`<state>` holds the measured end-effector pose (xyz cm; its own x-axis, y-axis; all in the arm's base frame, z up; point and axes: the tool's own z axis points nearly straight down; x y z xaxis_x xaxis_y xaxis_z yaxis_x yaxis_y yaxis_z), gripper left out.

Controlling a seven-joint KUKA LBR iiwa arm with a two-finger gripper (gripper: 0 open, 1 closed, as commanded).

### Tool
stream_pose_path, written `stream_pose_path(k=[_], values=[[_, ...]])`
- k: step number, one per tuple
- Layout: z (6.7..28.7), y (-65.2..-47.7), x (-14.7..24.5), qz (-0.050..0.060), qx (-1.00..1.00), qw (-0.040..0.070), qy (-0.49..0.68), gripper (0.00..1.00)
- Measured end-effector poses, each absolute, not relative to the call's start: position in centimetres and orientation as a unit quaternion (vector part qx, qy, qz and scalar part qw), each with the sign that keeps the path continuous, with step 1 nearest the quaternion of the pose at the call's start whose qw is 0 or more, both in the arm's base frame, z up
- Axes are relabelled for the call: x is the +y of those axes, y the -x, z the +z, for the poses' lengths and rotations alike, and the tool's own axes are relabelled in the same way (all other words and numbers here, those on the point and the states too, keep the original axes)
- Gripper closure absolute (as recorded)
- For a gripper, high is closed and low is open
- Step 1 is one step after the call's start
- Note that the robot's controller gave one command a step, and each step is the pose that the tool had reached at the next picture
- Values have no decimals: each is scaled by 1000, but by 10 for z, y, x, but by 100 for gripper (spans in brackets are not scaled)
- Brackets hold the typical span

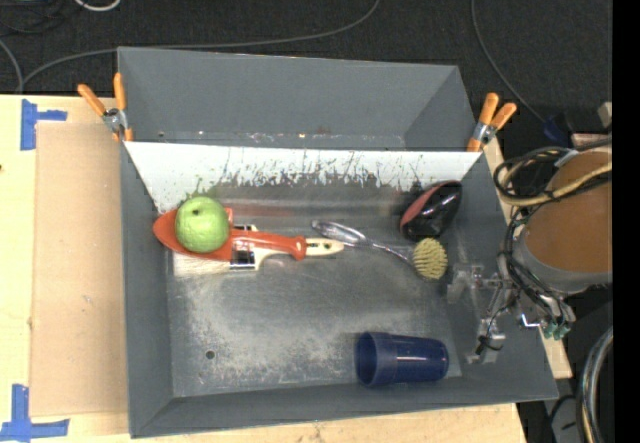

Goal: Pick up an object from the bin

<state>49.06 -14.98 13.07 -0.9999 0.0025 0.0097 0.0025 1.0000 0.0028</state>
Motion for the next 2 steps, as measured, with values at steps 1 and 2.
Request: stream_pose_path(k=[1, 2], values=[[135, -493, -149, -1, -1000, 1, -2, 0], [71, -482, -83, -1, -992, -3, -129, 0]])
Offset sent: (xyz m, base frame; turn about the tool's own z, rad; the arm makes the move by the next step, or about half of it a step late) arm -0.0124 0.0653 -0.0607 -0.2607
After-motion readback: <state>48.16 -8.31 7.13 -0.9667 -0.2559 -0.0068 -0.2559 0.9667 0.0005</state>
